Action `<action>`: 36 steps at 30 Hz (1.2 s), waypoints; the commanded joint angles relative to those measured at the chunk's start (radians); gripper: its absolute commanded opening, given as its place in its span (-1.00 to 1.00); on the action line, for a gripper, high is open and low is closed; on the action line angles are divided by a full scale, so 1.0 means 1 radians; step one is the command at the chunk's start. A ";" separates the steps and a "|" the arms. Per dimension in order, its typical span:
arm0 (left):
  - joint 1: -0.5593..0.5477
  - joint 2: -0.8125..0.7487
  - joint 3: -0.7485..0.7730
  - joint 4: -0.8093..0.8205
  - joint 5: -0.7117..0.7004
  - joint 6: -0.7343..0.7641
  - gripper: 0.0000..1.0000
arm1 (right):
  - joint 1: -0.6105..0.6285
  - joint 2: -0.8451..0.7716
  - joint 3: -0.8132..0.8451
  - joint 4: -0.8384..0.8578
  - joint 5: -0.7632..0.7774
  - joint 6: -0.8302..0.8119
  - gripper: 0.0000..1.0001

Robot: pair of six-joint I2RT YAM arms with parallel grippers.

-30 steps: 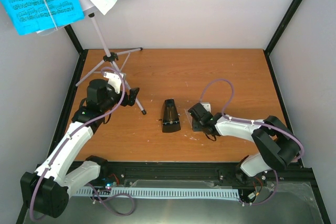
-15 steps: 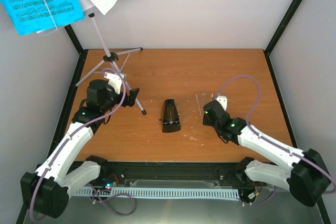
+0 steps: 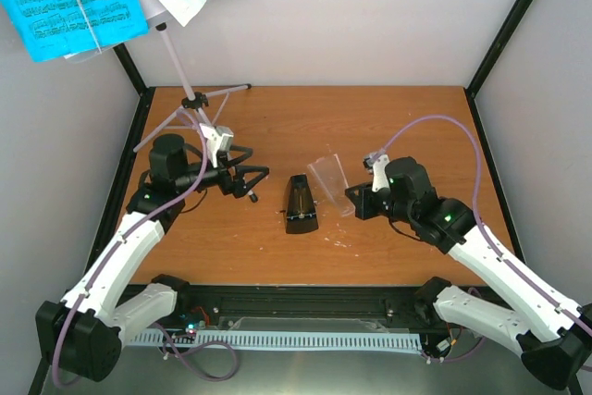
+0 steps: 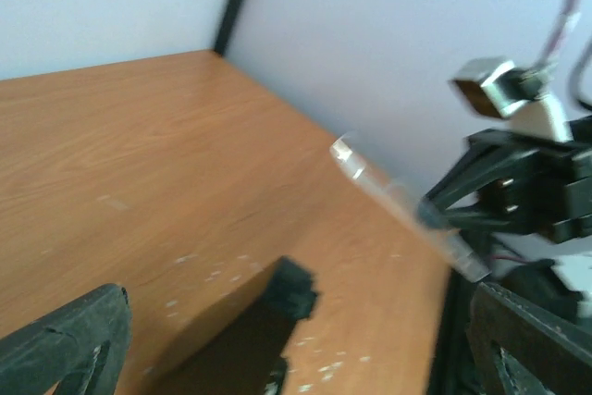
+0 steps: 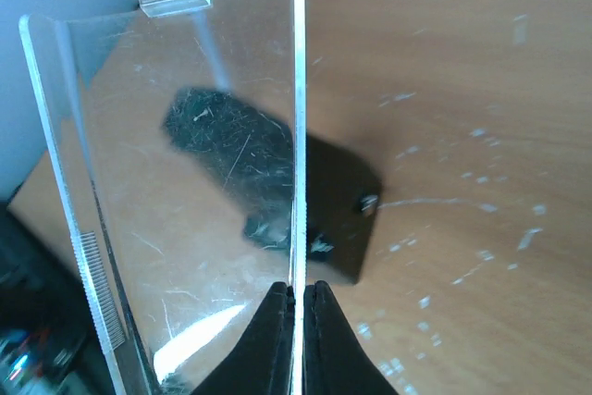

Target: Pack up the instrument practice props

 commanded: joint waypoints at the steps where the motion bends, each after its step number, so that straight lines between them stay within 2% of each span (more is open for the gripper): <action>1: 0.002 0.021 0.091 0.073 0.316 -0.138 0.99 | -0.004 -0.011 0.051 -0.164 -0.302 -0.059 -0.95; 5: 0.003 0.043 0.117 0.026 0.445 -0.099 0.99 | -0.003 -0.025 0.016 -0.210 -0.418 -0.046 -0.95; 8: -0.005 0.085 0.120 -0.076 0.550 -0.047 0.99 | -0.004 -0.025 -0.048 -0.182 -0.522 -0.030 -0.94; 12: -0.063 0.124 0.128 -0.233 0.561 0.057 0.98 | -0.004 -0.033 -0.121 -0.113 -0.680 -0.004 -0.94; 18: -0.171 0.228 0.170 -0.396 0.563 0.177 0.88 | -0.004 -0.012 -0.184 -0.064 -0.786 0.017 -0.94; 25: -0.242 0.247 0.144 -0.396 0.606 0.186 0.88 | -0.004 0.073 -0.225 0.044 -0.951 0.039 -0.95; 27: -0.250 0.246 0.122 -0.376 0.609 0.173 0.79 | -0.004 0.103 -0.224 0.048 -0.979 0.026 -0.95; 31: -0.266 0.249 0.108 -0.366 0.620 0.171 0.41 | -0.004 0.147 -0.219 0.076 -1.022 0.020 -0.94; 36: -0.269 0.245 0.092 -0.358 0.618 0.169 0.34 | -0.004 0.159 -0.221 0.101 -1.041 0.016 -0.94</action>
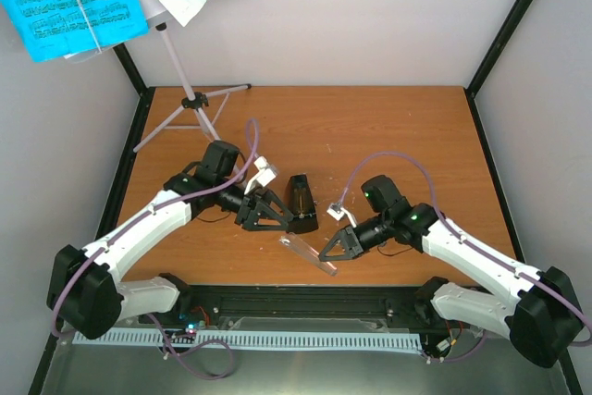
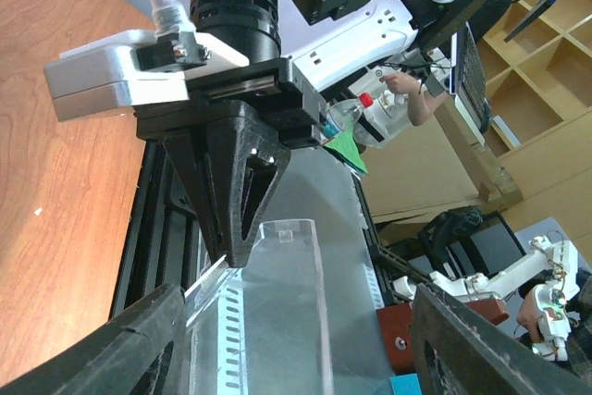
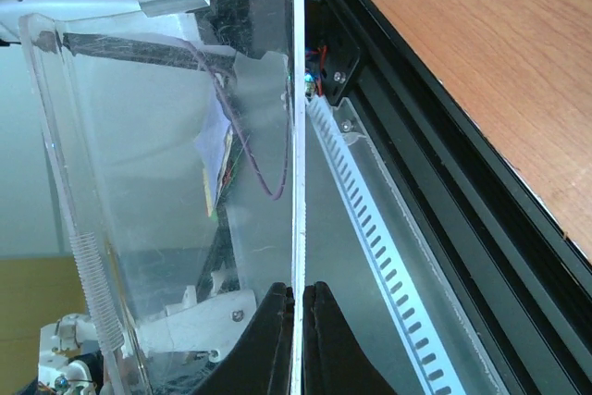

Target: Pack up the instrument practice props

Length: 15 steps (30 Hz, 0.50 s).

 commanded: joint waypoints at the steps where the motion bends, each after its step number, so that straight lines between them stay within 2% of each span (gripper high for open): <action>1: -0.011 -0.005 -0.014 0.022 0.033 0.014 0.32 | -0.003 0.002 -0.002 0.047 -0.060 -0.006 -0.94; 10: -0.048 -0.002 -0.031 0.028 0.050 0.009 0.04 | -0.003 -0.006 -0.011 0.056 -0.055 0.014 -0.94; 15: -0.057 -0.011 -0.043 0.035 0.049 0.003 -0.02 | -0.003 -0.001 -0.024 0.068 -0.036 0.017 -0.94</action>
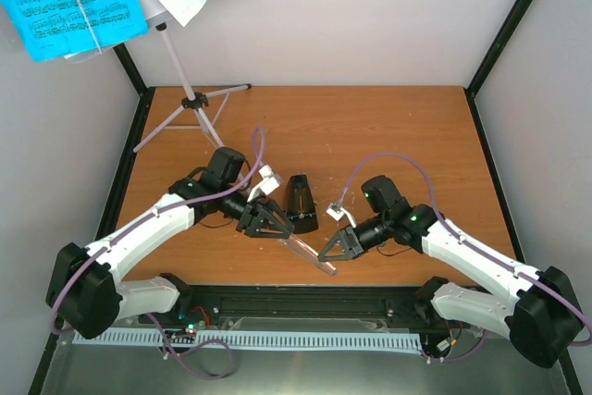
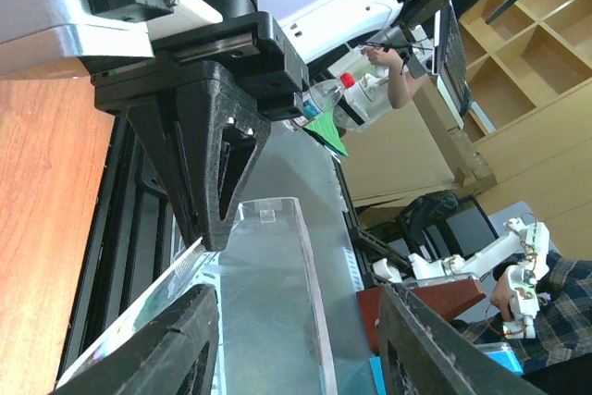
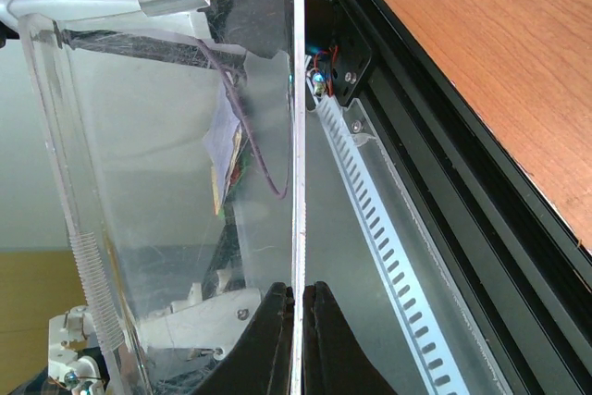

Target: Pack up the instrument practice props

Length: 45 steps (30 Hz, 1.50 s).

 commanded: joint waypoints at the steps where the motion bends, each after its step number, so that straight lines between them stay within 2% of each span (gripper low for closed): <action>1: -0.013 -0.015 -0.007 0.027 0.028 0.004 -0.03 | -0.003 -0.003 -0.015 0.030 0.001 0.010 -0.94; 5: -0.013 -0.035 -0.020 0.038 0.029 -0.009 -0.03 | -0.003 -0.013 -0.015 0.047 0.003 0.028 -0.94; 30: -0.015 -0.076 -0.059 0.061 -0.006 -0.039 -0.49 | -0.029 0.025 0.008 0.024 0.014 0.005 -0.95; 40: -0.015 -0.081 -0.063 0.058 -0.024 -0.044 -0.61 | -0.034 0.023 0.010 0.024 0.015 0.005 -0.95; 45: -0.014 -0.081 -0.067 0.060 -0.025 -0.046 -0.74 | -0.035 0.027 0.010 0.024 0.017 0.002 -0.95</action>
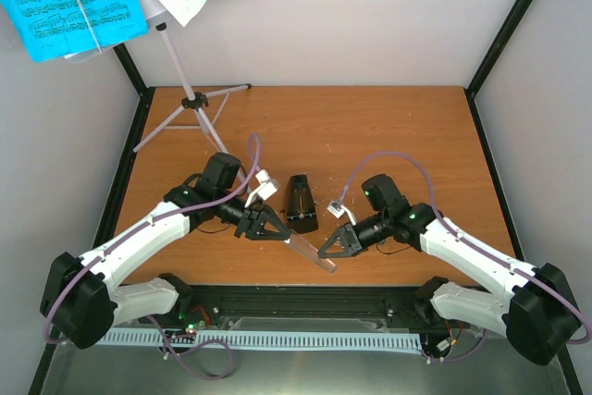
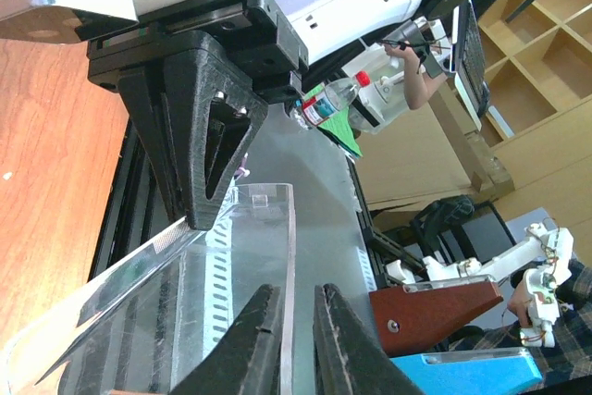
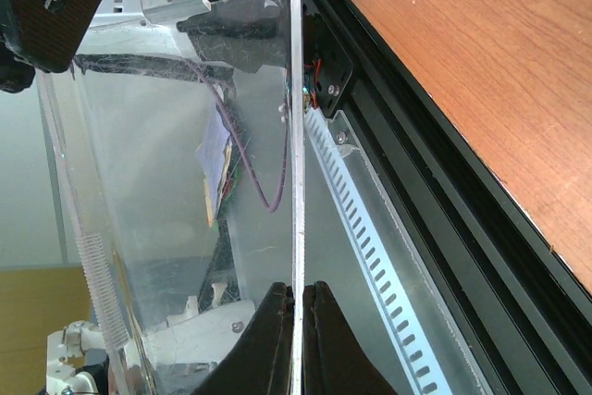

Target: Pack up the instrument practice props

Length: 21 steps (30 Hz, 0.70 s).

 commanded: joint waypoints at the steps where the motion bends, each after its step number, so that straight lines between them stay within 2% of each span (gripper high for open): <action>1: -0.009 -0.019 0.001 0.010 0.015 -0.001 -0.77 | -0.012 0.003 0.016 0.002 -0.001 -0.010 -0.95; 5: -0.010 -0.025 0.003 0.005 0.003 -0.004 -0.84 | -0.016 0.003 0.017 -0.005 -0.001 -0.023 -0.95; 8: -0.009 -0.026 0.021 -0.020 -0.021 0.008 -0.99 | -0.022 0.003 0.027 -0.032 0.010 -0.052 -0.94; 10: -0.010 -0.029 0.028 -0.036 -0.036 0.012 -0.99 | -0.029 -0.002 0.033 -0.039 0.021 -0.067 -0.94; 11: -0.010 -0.031 0.029 -0.039 -0.046 0.008 -0.99 | -0.033 -0.009 0.037 -0.034 0.026 -0.070 -0.85; 14: -0.010 -0.040 0.025 -0.032 -0.073 -0.014 -0.99 | -0.040 -0.054 0.067 -0.023 0.062 -0.062 0.14; 16: -0.010 -0.053 0.019 0.004 -0.083 -0.058 -0.99 | -0.046 -0.105 0.095 -0.030 0.137 -0.064 0.57; 18: -0.010 -0.069 0.016 0.066 -0.100 -0.123 -0.99 | -0.056 -0.149 0.124 -0.056 0.209 -0.073 0.84; 21: -0.010 -0.096 0.021 0.211 -0.119 -0.244 -0.99 | -0.060 -0.219 0.157 -0.062 0.391 -0.033 1.00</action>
